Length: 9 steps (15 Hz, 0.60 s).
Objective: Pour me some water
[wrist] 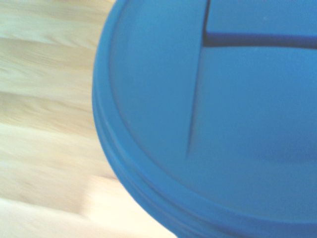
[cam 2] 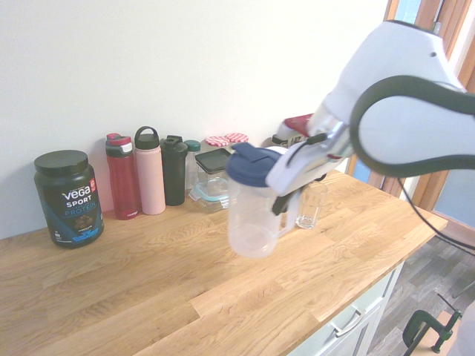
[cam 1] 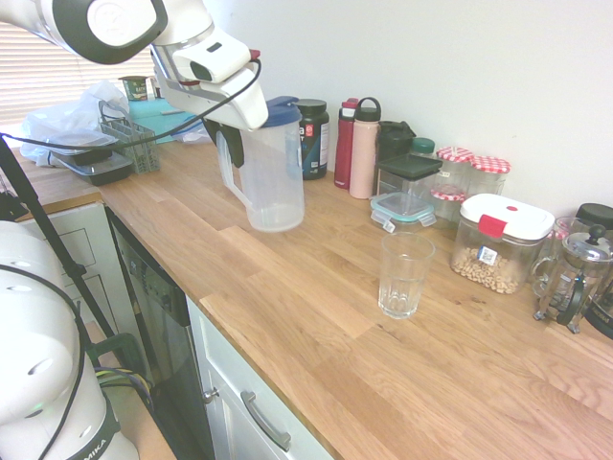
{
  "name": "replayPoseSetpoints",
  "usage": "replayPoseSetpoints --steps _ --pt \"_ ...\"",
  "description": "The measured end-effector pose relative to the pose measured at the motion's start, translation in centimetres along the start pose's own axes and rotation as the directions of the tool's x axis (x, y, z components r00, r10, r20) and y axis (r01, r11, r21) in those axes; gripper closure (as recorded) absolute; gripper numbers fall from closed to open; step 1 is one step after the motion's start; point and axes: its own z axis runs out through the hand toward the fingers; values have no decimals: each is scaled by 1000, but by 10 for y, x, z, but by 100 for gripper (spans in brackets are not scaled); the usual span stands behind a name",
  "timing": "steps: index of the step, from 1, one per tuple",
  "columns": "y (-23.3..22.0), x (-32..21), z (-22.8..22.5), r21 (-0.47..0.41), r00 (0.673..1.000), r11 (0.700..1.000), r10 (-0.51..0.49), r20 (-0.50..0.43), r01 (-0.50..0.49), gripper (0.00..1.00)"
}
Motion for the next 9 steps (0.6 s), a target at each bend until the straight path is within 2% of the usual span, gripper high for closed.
replayPoseSetpoints --steps 4,7,9 --pt "-73 10 52 -34 999 999 39 -1 -39 100" --pt "-95 21 88 -53 995 994 94 22 -93 100" --pt "-106 18 100 -36 995 995 94 34 -92 100"
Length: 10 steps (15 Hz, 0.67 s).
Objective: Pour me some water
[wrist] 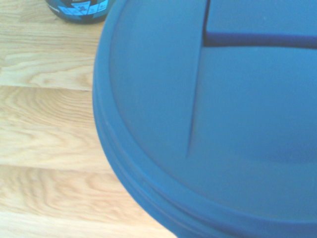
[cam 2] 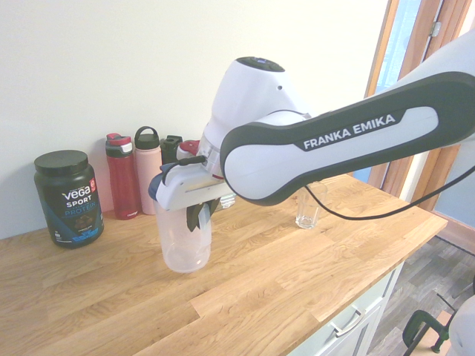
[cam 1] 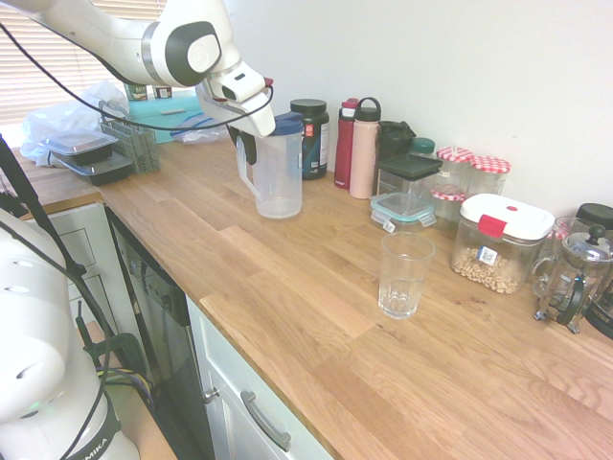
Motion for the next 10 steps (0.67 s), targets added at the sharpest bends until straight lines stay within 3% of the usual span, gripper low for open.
replayPoseSetpoints --steps 6,10 --pt "-3 -10 2 86 983 979 -184 -4 183 100" --pt "12 2 11 70 978 976 -210 12 208 100"
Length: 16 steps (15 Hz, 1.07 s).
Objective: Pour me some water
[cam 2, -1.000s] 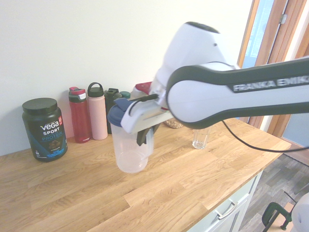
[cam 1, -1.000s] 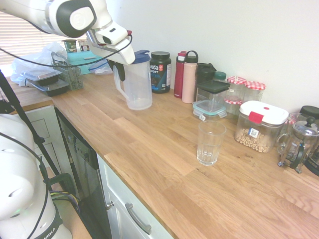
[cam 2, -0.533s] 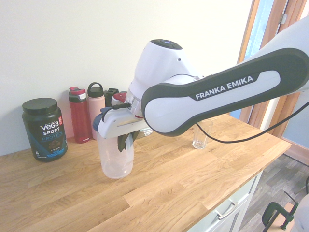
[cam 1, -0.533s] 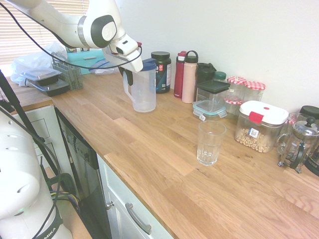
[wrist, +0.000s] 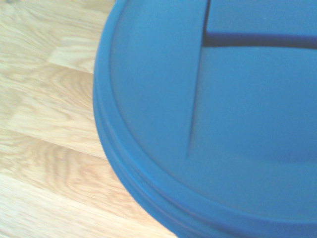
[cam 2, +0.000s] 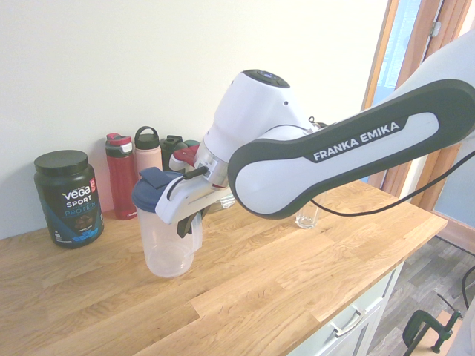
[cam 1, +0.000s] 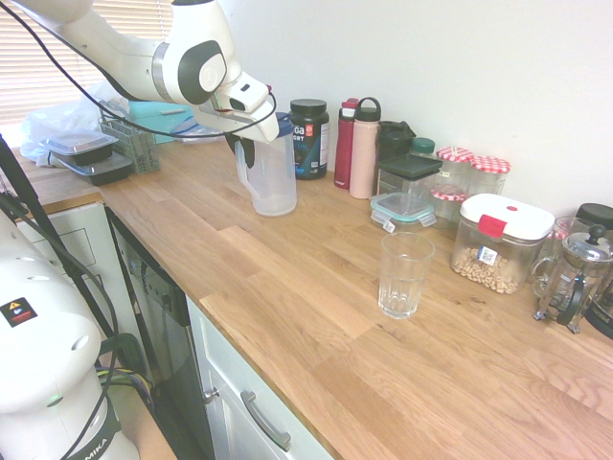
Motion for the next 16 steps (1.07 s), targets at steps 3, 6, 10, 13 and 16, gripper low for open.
replayPoseSetpoints --steps 3,6,10,13,16 --pt "12 1 7 -5 1000 1000 0 25 1 100" --pt "17 0 10 7 999 1000 3 42 -4 100" --pt "20 0 10 7 999 1000 -2 49 1 0" --pt "21 1 10 6 999 1000 -7 50 7 0" --pt "21 0 10 0 998 1000 -15 55 15 0"
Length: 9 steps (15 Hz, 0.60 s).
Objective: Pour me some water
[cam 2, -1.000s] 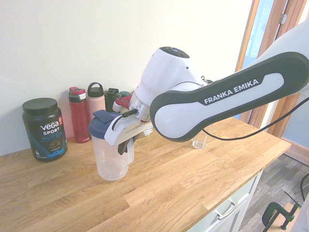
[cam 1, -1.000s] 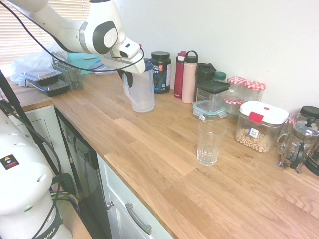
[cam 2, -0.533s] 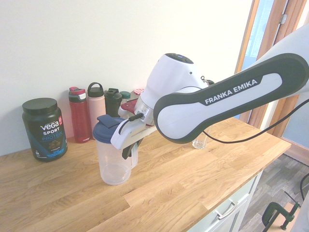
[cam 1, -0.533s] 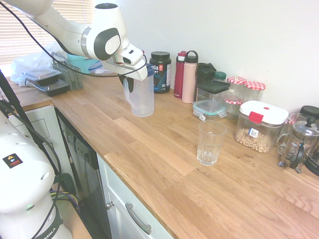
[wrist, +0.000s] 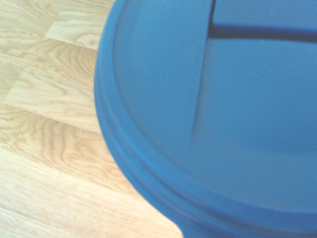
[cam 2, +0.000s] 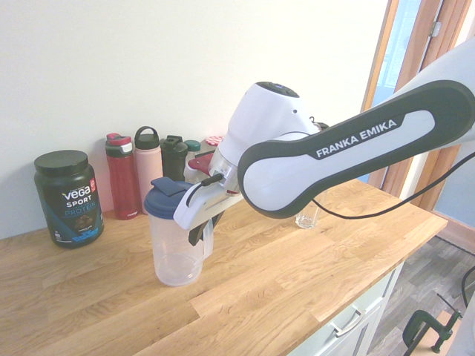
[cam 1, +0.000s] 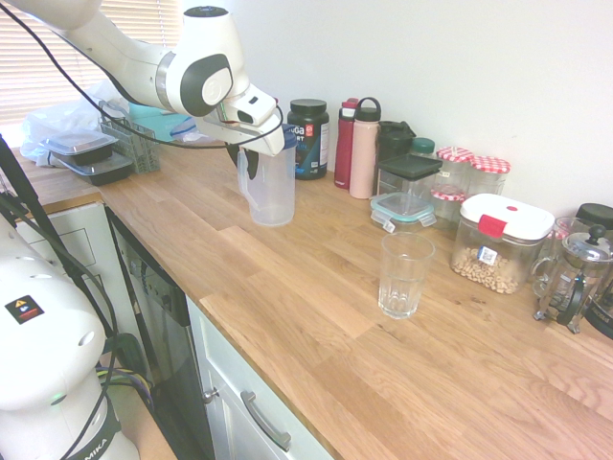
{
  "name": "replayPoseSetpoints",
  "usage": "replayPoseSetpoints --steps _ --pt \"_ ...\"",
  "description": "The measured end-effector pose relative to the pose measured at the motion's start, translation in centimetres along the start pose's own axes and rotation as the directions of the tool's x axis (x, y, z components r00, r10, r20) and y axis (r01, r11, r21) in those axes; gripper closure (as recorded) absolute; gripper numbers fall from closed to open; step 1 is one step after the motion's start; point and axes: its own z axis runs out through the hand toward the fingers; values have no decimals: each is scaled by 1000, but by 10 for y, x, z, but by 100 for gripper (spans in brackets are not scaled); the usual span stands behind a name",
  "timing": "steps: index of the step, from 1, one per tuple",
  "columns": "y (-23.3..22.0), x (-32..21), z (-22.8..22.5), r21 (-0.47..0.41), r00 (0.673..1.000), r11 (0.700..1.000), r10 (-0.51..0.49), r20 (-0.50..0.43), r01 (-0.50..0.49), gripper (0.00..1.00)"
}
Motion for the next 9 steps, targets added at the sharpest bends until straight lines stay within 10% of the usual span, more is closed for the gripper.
replayPoseSetpoints --steps 9 --pt "81 -9 -51 -314 986 943 -67 153 112 0"
